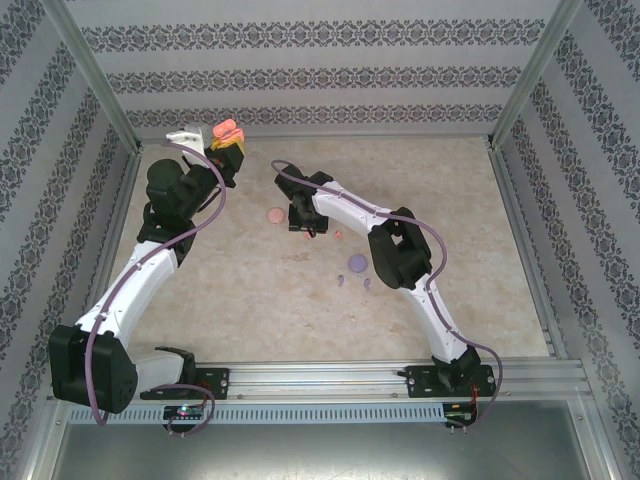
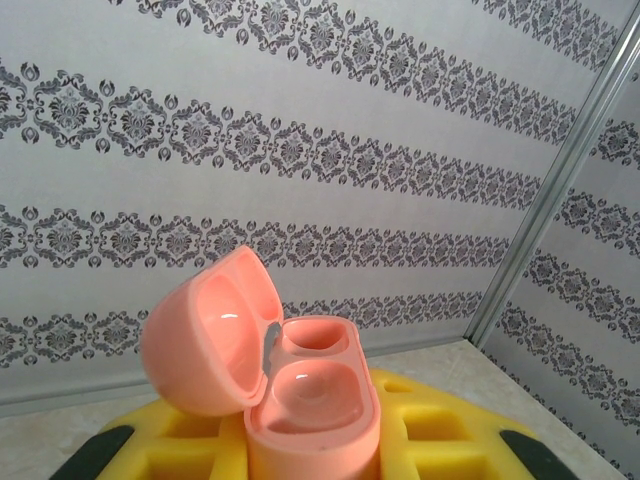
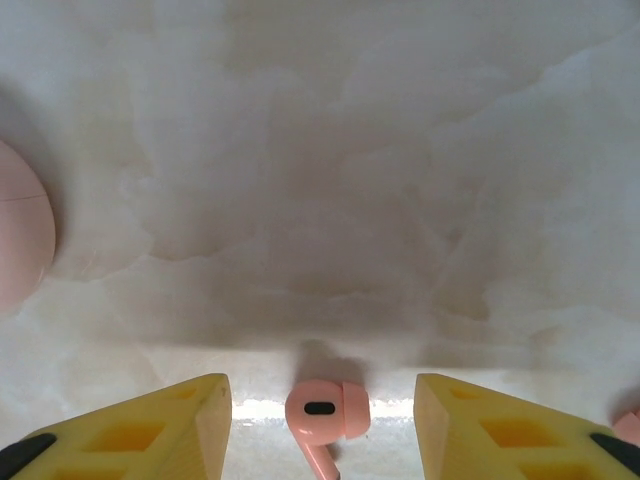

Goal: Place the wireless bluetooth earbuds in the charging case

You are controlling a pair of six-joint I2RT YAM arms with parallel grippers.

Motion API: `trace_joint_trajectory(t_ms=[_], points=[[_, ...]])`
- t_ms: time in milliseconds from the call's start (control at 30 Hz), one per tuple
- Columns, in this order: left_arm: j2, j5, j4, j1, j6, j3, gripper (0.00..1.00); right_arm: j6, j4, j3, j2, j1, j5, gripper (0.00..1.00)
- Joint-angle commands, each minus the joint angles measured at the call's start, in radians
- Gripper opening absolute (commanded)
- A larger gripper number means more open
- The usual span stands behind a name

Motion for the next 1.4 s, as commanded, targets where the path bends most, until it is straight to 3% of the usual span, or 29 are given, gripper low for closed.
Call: trace_joint_trajectory(t_ms=[0,833,1367], points=[[0.001,0.010,0.057,-0.005,-0.010,-0.008,0.00,0.022,-0.038,0.045,0.034,0.014,0.030,0.51],[0.008,0.013,0.063,-0.004,-0.015,-0.020,0.00,0.050,-0.051,0.058,0.074,0.029,0.034,0.43],[0.027,-0.014,0.049,-0.007,0.006,-0.013,0.00,0.063,0.027,-0.010,0.000,0.019,0.019,0.29]])
